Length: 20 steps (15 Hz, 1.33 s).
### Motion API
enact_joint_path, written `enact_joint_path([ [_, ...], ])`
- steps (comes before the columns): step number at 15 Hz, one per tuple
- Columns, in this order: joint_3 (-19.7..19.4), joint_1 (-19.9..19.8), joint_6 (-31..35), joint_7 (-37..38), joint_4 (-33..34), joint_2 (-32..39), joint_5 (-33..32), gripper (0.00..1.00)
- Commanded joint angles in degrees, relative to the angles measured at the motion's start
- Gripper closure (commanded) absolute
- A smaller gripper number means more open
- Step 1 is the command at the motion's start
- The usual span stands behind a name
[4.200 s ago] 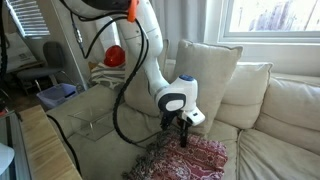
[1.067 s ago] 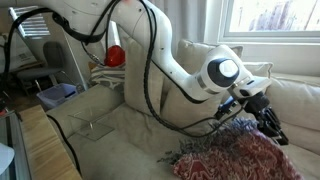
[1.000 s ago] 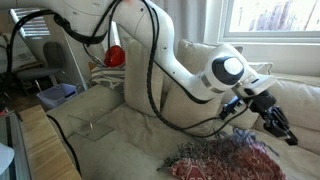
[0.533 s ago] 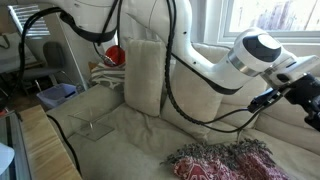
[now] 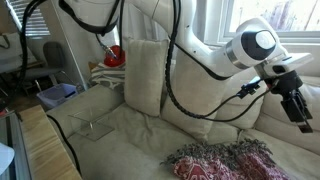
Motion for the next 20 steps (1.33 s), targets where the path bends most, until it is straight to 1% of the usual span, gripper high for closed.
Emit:
enact_joint_path([
  [1,7.7,-3.2,0.2,-11.4,-0.4,-5.0,2.9,0.00],
  [2,9.6,-4.0,-0.7,-13.1,0.1,-5.7,4.2,0.00],
  [3,5.1,-1.6,0.0,-8.0,0.0,-3.4,2.3,0.00],
  [5,7.4,-2.5,0.0,-10.8,0.0,-4.9,3.2,0.00],
  [7,8.0,-2.8,-0.1,-11.2,0.0,-5.2,3.3,0.00],
  [10,12.4,-3.7,-0.2,-16.7,-2.3,-9.9,5.5,0.00],
  [12,16.1,-4.8,-1.3,-22.2,-3.5,-13.6,7.6,0.00],
  [16,20.6,-6.5,-9.9,-31.2,-4.0,-19.1,10.2,0.00],
  [20,24.6,-7.6,-18.9,-36.5,-3.0,-20.7,12.8,0.00],
])
